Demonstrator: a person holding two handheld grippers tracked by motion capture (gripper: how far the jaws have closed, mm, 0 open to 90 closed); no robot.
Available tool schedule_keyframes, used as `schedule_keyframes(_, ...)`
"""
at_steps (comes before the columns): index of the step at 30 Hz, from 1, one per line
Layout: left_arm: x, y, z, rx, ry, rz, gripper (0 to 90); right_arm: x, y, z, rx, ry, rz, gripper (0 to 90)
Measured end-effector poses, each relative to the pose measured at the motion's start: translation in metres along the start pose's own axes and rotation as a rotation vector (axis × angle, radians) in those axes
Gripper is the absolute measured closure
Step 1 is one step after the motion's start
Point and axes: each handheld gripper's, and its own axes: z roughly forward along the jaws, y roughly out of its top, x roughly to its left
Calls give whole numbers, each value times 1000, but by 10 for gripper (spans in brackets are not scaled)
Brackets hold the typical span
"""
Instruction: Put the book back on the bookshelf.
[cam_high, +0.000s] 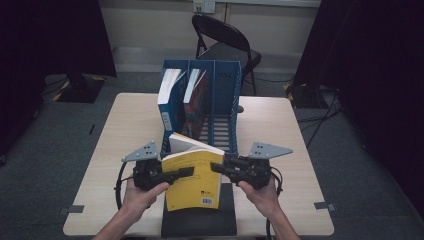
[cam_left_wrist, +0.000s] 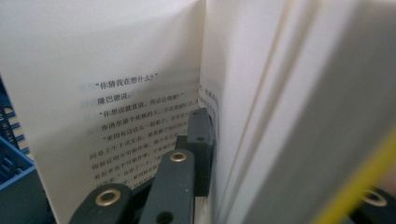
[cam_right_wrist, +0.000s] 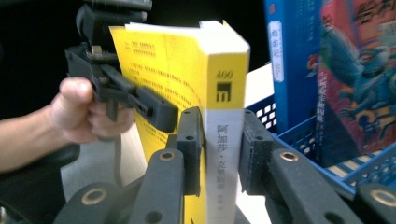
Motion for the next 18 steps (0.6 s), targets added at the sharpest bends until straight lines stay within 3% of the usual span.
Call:
schedule_keyframes(3,-1,-2,-3,-2,4,2,791,3,-1,3,-14,-1,-15,737)
schedule_keyframes(8,1,-8,-13,-7,3,-5,718,10,1,2,10,22,-68,756)
schedule_keyframes(11,2,-12,-24,0,18,-13,695,12,-1,0,13,31,-70,753)
schedule_keyframes(13,1,-17,-30,5,44,-4,678,12,-2,-1,12,45,-69,746)
schedule_keyframes(15,1,-21,-34,14,104,15,630,13,-2,-2,20,59,-70,739)
schedule_keyframes(18,7,-27,-34,22,135,7,538,13,-5,2,33,55,-68,731)
